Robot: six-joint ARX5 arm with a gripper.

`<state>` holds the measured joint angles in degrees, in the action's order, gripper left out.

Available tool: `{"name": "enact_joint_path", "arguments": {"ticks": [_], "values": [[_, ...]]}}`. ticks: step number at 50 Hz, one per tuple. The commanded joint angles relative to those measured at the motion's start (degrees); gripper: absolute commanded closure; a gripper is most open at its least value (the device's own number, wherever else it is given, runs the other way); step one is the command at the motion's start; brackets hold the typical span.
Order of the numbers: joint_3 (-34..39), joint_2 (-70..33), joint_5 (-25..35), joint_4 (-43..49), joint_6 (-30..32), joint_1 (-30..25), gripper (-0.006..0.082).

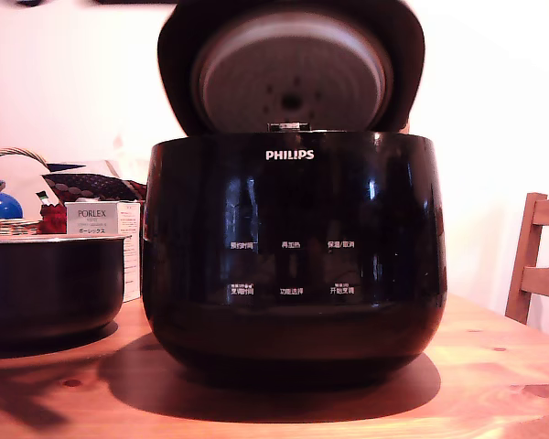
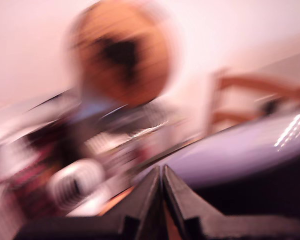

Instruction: Open the rice cooker by pressing the large metal button on the top of its lid with medium force

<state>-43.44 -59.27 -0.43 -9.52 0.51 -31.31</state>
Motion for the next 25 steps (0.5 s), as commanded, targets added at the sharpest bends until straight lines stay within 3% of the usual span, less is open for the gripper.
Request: {"name": "enact_joint_path", "arguments": {"ticks": [1,14,25], "values": [[0.15,1.68,-0.83,1.11,1.42,2.19,0.0791],[0.15,5.51,-1.77,4.26,1.44,10.54,0.0791],[0.13,6.25,-1.75,5.11,1.46,12.96,0.0791]]}}
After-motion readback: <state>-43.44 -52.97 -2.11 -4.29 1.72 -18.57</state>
